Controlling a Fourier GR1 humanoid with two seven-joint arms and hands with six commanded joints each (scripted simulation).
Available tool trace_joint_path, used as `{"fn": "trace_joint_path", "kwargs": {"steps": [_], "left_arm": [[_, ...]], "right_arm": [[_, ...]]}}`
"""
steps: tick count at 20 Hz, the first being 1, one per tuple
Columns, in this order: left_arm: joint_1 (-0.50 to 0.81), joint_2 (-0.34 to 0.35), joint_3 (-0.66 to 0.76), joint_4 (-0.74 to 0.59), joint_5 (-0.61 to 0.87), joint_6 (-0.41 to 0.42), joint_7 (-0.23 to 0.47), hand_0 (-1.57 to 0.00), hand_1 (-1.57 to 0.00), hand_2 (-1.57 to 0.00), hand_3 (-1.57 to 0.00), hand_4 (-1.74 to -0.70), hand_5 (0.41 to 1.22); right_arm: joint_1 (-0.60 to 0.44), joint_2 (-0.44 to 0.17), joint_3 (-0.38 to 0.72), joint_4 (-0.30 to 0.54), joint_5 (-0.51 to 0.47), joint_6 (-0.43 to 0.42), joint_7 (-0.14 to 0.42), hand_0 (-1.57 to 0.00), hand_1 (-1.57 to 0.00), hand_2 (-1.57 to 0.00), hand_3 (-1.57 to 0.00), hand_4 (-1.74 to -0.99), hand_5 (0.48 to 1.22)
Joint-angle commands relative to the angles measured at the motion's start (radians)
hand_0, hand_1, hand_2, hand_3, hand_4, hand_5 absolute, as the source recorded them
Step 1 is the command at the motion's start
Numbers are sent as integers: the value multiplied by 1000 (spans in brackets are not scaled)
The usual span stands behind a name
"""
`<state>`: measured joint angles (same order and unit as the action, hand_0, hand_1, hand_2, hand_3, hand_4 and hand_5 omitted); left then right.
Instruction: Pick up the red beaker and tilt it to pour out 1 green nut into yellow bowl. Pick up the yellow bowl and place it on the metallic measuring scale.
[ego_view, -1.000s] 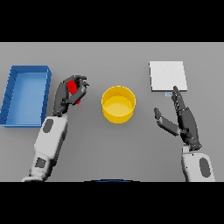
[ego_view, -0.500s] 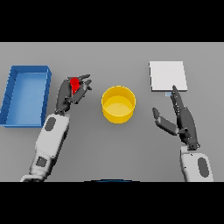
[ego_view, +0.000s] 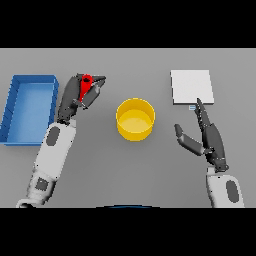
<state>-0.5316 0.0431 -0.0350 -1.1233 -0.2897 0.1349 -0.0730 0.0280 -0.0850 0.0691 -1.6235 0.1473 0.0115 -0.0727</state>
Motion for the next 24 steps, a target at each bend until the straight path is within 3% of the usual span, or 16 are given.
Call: {"fn": "trace_joint_path", "kwargs": {"steps": [1, 7, 12, 15, 19, 22, 24], "left_arm": [[-2, 13, -17, -20, -23, -7, 30, -1565, -1565, -1565, -1560, -1616, 1174], [-30, 53, -60, -26, -96, -48, 90, -1566, -1566, -1566, -1562, -1641, 1131], [-130, 138, -203, -14, -298, -112, 156, -1569, -1569, -1569, -1568, -1708, 1133], [-187, 173, -297, 23, -410, -181, 188, -1570, -1570, -1570, -1570, -1724, 1160], [-254, 215, -405, 57, -510, -302, 177, -1571, -1571, -1571, -1570, -1734, 1196], [-318, 230, -474, 87, -575, -396, 167, -1571, -1571, -1571, -1571, -1606, 1208], [-363, 234, -522, 105, -622, -454, 180, -1571, -1571, -1571, -1403, -1648, 1213]], "right_arm": [[4, -1, 0, -5, -5, 5, 0, 1, 1, 1, 1, -1277, 664], [5, 2, 0, -4, -6, 4, 13, 1, 1, 1, 1, -1274, 683], [11, 14, 9, -12, 0, -2, 18, 1, 1, 1, 1, -1276, 689], [17, 9, 10, -36, 1, -2, 21, 1, 1, 1, 1, -1287, 694], [24, 3, 11, -45, 6, 0, 30, 1, 1, 1, 1, -1290, 694], [18, 22, 7, -23, -8, -3, 47, 1, 1, 1, 1, -1284, 678], [21, 34, 1, -21, -25, -4, 54, 1, 1, 1, 1, -1279, 661]]}}
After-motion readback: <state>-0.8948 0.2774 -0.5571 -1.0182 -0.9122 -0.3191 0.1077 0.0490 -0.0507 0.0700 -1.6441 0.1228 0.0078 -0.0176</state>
